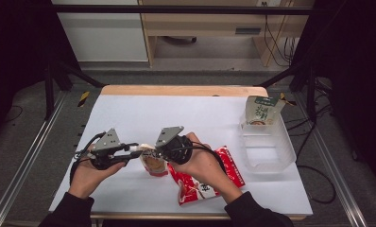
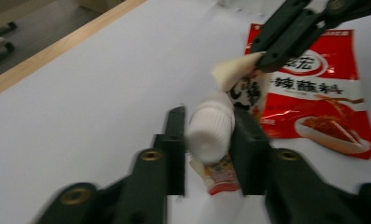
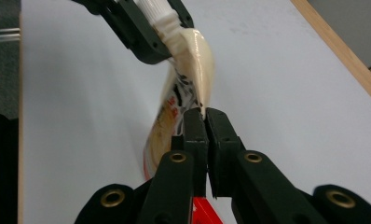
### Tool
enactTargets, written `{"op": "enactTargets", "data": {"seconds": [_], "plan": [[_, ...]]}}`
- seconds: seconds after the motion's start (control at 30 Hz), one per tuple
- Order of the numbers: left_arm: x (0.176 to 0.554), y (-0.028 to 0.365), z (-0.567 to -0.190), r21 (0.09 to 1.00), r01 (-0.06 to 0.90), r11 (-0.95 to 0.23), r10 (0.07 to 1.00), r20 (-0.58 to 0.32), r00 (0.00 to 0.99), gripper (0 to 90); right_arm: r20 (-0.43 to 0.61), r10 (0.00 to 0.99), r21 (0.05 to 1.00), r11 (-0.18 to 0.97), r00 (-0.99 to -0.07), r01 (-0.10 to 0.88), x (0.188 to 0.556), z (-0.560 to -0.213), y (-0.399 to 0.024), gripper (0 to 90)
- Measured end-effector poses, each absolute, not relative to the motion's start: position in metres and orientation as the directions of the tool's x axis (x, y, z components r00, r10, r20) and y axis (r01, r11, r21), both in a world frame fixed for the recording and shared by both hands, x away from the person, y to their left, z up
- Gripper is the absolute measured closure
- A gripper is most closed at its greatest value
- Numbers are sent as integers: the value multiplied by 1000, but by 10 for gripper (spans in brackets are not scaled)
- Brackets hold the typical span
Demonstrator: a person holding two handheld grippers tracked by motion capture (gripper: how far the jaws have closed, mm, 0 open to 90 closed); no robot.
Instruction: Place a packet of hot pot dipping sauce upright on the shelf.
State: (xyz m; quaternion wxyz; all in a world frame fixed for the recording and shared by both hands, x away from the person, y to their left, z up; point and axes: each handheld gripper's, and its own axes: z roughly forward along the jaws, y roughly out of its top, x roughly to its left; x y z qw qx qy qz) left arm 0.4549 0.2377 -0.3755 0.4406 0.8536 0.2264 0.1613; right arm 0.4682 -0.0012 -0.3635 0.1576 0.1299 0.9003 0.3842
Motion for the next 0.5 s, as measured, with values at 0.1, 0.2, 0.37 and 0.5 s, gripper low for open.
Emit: {"op": "enactTargets", "data": {"seconds": [0.1,0.2,0.37,0.5], "plan": [[452,232,-373,823,231,-519,517,87,852,719,-185,355,720,683,-916,120,468,-363,-6,879],[451,228,-371,821,227,-524,500,80,862,725,-189,345,710,695,-919,114,468,-363,-10,870],[449,223,-367,815,205,-542,469,91,878,729,-195,332,701,705,-923,105,468,-358,-14,779],[449,220,-364,806,187,-561,452,108,886,730,-250,291,662,747,-924,55,467,-351,-13,604]]}}
